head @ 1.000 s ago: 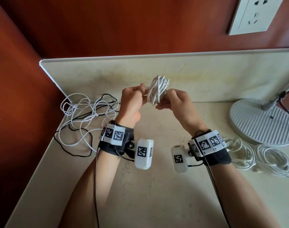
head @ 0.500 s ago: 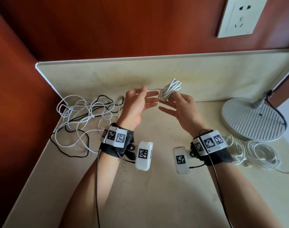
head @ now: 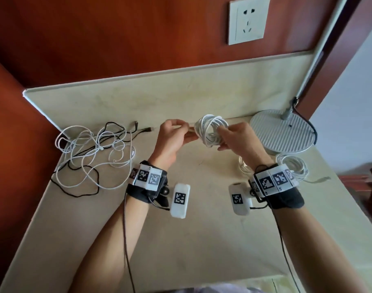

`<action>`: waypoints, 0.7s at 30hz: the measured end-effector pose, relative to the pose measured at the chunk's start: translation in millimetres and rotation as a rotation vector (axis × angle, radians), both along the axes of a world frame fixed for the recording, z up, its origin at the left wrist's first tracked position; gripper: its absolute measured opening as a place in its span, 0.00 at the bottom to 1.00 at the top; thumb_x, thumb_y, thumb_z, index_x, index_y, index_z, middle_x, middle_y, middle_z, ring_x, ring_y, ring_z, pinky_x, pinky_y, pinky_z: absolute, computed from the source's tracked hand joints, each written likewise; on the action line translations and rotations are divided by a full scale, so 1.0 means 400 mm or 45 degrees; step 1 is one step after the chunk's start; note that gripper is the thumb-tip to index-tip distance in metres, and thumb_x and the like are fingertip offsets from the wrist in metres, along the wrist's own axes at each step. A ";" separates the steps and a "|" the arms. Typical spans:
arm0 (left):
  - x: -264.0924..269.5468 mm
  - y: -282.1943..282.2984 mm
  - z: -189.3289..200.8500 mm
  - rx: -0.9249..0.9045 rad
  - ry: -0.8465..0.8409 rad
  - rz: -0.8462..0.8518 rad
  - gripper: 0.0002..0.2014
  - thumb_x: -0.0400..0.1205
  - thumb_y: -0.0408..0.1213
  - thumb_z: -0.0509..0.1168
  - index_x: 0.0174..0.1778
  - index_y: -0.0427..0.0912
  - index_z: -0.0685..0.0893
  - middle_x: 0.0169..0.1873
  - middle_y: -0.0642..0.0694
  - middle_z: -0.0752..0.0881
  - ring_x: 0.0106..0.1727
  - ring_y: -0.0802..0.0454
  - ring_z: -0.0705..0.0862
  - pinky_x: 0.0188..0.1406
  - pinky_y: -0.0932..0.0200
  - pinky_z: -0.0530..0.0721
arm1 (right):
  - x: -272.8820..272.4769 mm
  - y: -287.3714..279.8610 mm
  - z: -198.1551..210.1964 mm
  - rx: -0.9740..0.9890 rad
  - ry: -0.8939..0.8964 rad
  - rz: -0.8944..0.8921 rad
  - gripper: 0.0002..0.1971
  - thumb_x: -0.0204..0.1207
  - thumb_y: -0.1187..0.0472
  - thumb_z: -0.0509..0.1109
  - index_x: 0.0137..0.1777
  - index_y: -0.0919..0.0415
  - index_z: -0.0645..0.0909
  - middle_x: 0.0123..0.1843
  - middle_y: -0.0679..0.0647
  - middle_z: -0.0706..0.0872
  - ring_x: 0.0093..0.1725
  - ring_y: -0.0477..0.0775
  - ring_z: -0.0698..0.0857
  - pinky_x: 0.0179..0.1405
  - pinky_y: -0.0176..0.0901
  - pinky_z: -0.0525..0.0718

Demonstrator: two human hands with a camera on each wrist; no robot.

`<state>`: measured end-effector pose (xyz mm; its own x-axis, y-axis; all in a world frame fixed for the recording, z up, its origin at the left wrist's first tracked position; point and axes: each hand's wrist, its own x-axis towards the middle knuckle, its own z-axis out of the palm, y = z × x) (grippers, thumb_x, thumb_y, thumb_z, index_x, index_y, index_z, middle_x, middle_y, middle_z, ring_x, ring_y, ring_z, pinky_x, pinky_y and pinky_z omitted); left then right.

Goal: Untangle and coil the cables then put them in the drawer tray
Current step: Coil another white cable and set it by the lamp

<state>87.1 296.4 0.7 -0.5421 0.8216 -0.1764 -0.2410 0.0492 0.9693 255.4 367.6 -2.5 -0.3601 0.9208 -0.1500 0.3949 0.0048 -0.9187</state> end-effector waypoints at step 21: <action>0.291 -0.120 -0.116 -0.352 1.057 -0.928 0.19 0.87 0.47 0.69 0.43 0.32 0.90 0.39 0.40 0.92 0.43 0.41 0.91 0.39 0.49 0.86 | 0.342 -0.214 -0.075 0.103 -0.388 -0.152 0.14 0.77 0.70 0.79 0.56 0.62 0.78 0.41 0.60 0.90 0.25 0.46 0.90 0.21 0.34 0.82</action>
<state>203.3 248.4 -45.6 0.0151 0.9776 -0.2097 0.6436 0.1510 0.7503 392.0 281.8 -32.7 -0.1991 0.9670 -0.1591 0.6533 0.0100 -0.7571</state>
